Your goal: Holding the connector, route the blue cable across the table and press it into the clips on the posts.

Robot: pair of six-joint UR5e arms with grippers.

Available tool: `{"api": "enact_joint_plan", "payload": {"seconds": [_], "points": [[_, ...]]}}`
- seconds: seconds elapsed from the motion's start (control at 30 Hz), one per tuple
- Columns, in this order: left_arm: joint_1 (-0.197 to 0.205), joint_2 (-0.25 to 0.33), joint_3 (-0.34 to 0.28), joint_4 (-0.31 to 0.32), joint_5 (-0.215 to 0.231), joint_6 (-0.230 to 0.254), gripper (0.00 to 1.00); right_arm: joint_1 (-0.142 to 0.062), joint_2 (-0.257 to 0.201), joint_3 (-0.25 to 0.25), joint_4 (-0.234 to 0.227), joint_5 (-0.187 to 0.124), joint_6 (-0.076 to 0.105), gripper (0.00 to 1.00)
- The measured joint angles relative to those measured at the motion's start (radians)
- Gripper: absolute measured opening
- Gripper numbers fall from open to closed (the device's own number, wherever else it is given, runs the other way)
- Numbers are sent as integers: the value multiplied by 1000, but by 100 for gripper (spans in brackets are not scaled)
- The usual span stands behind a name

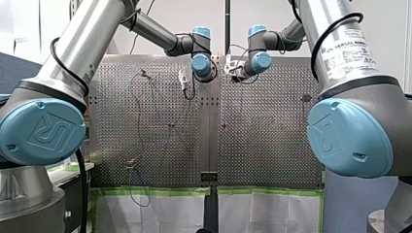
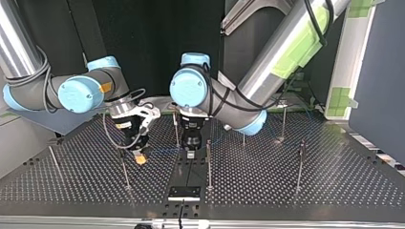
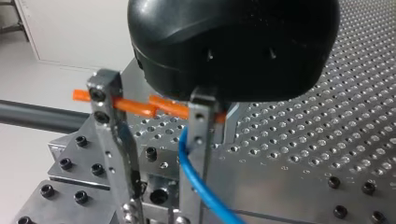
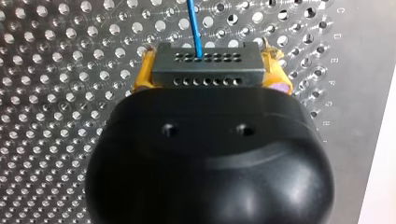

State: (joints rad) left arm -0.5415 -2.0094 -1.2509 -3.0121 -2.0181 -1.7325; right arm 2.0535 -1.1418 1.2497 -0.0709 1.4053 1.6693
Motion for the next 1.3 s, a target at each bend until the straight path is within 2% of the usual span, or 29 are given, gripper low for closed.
{"api": "enact_joint_plan", "payload": {"seconds": [0.17, 0.3, 0.43, 0.57, 0.8, 0.87, 1.03, 1.3], "points": [[-8, 0, -16, -6, -13, 3, 0, 0, 0, 3, 3, 0, 1, 0], [-17, 1, -49, 2, -45, 7, 0, 0, 0, 15, 4, 0, 1, 0], [-26, 1, -84, 25, -76, 8, 0, 0, 1, 42, 3, 5, 1, 0], [-35, 1, -116, 55, -85, 7, 0, 1, 1, 73, 1, 9, 0, 0], [-50, 1, -171, 109, -69, 5, 0, 0, 2, 133, -1, 13, -2, 0], [-51, 1, -187, 125, -64, 5, 0, 0, 2, 151, -3, 19, -8, 0], [-49, 0, -239, 177, -35, 3, 0, -2, 3, 198, -13, 37, -18, 0], [-38, -13, -316, 254, 23, -8, 0, -12, 4, 248, -34, 65, -19, 0]]}}
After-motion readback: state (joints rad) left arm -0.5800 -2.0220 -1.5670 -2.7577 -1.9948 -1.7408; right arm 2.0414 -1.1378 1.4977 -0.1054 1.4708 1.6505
